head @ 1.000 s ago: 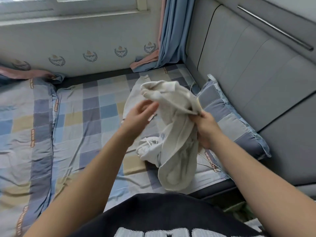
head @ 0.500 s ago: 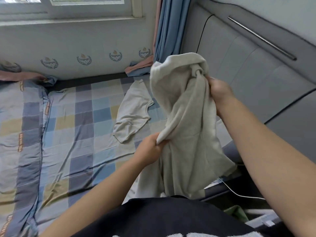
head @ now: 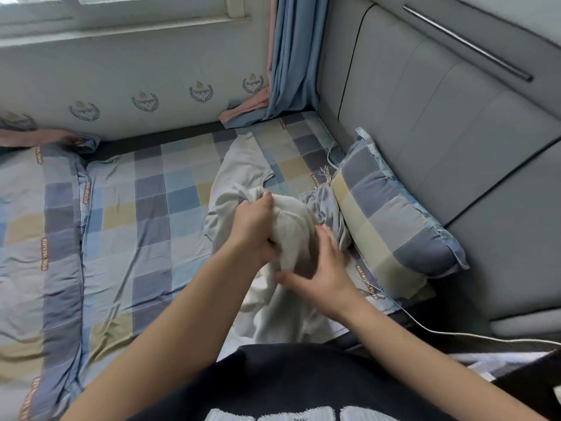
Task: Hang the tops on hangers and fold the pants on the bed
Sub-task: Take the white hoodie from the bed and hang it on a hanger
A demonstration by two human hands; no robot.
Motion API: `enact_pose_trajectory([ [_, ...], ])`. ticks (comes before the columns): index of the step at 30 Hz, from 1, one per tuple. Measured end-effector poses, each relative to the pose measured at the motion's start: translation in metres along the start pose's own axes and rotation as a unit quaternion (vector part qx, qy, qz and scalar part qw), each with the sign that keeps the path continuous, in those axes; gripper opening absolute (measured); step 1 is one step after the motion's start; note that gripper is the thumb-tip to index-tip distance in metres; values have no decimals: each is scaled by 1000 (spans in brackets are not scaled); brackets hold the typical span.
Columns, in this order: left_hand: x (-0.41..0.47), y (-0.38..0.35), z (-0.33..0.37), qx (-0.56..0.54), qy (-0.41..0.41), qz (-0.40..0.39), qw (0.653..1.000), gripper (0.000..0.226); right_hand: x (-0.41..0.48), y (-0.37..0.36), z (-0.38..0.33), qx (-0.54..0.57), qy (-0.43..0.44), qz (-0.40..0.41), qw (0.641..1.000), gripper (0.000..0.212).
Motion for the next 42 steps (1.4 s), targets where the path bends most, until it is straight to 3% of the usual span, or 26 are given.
enact_pose_trajectory([
  [2,-5,-4,1,-12,6,-7,1000,20,-1,-12,3,-27,-11,3,1000,130],
  [3,-5,-4,3,-5,-7,-10,1000,18,3,-14,6,-27,-19,2,999,114],
  [6,-1,8,15,71,-92,1,993,14,25,1,20,-52,-8,24,998,35],
  [7,2,16,19,110,-122,12,986,15,34,10,23,-58,9,36,998,24],
  [11,20,48,27,293,-171,49,939,25,69,58,2,40,67,80,994,44],
  [14,19,53,16,438,-151,16,886,39,89,81,-37,114,100,35,988,44],
  [15,20,52,11,475,-178,12,862,48,94,84,-49,126,114,13,985,43],
  [17,18,48,3,465,-303,2,832,58,102,87,-73,153,133,-28,979,42],
  [19,10,42,1,332,-384,-102,856,56,109,92,-93,176,144,-63,972,45],
  [20,7,38,-1,279,-377,-169,867,52,113,95,-102,185,148,-79,968,45],
  [22,7,27,-11,290,-344,-249,858,59,122,98,-118,193,149,-108,964,41],
  [23,10,21,-18,320,-344,-243,849,58,127,96,-122,190,141,-111,965,36],
  [25,16,11,-28,369,-360,-158,842,32,141,89,-122,176,117,-69,975,27],
  [27,22,11,-33,292,-311,-85,901,13,155,81,-106,121,70,27,990,26],
  [29,26,17,-34,176,-230,-46,956,7,155,80,-79,43,30,118,992,41],
  [31,28,22,-32,85,-146,-32,985,7,141,78,-45,38,28,133,990,48],
  [34,22,24,-25,-7,-40,-12,999,11,100,54,21,97,-66,47,992,56],
  [38,7,17,-11,-61,11,-4,998,21,31,10,94,111,-257,-94,955,75],
  [40,2,16,-5,-66,26,14,997,26,8,-9,104,154,-274,-180,932,81],
  [42,0,20,3,-81,41,44,995,34,2,-23,96,197,-244,-236,920,109],
])
Point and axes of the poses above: each hand's wrist, its own x-axis towards the middle knuckle, its own y-axis out of the back of the hand, z = x × y, the point moved 2 cm from there along x, towards the middle knuckle, and after that the axes turned 11 degrees about z, right-handed, at the moved point
